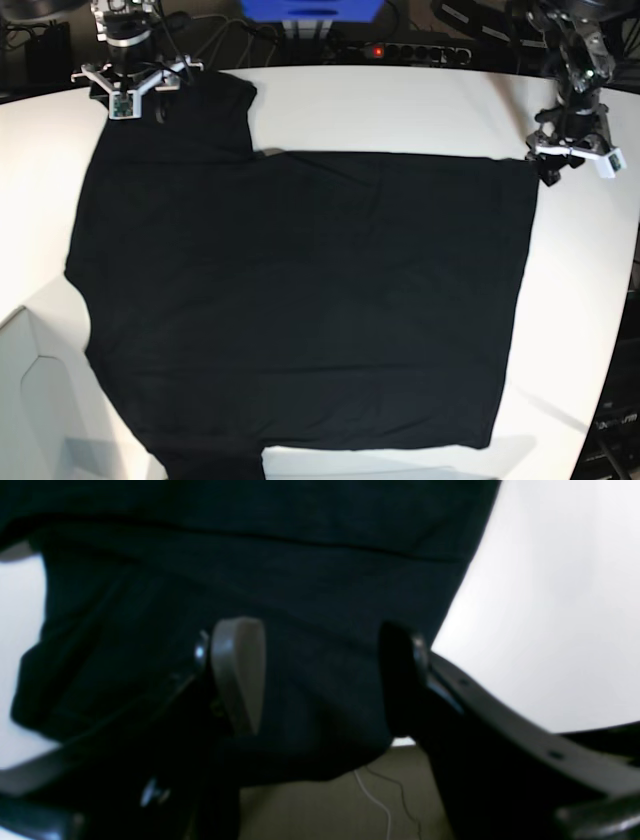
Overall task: Fold the T-shirt properly
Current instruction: 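Lower both grippers and pinch the shoulder edge corners of the shirt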
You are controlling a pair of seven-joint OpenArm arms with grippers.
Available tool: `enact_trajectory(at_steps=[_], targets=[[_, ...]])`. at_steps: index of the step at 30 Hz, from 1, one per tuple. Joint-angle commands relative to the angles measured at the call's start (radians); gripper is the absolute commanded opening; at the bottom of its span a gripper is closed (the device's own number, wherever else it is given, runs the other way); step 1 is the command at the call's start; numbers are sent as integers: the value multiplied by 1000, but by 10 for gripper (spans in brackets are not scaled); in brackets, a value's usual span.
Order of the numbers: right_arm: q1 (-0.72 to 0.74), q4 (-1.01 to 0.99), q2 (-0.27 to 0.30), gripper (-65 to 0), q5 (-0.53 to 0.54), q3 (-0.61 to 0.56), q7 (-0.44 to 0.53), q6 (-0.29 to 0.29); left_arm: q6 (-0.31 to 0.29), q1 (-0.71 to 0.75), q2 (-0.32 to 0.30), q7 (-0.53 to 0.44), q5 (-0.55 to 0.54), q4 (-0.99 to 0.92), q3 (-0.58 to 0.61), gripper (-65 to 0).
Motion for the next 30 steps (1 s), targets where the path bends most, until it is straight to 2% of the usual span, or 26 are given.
enact_trajectory(at_steps=[1, 4, 11, 19, 22, 28, 30], targets=[[-6, 15, 4, -281, 1, 2, 21, -2, -27, -22, -13, -10, -1, -20, -9, -293], [5, 15, 2, -281, 1, 2, 21, -2, -79, -83, -13, -6, 1, -122, -9, -293], [17, 15, 1, -281, 1, 2, 20, -2, -89, -143, -13, -9, 1, -270, -4, -293], [33, 15, 1, -283, 1, 4, 20, -2, -89, -146, -39, -15, 1, -301, 121, -308], [33, 15, -1, -284, 1, 4, 20, -2, -89, -142, -36, -14, 1, -303, 128, -384], [34, 15, -1, -281, 1, 4, 21, -2, -89, -120, -36, -6, -1, -298, 125, -642], [34, 15, 1, -280, 2, 4, 21, -2, -89, -117, -36, -4, -4, -290, 123, -650]])
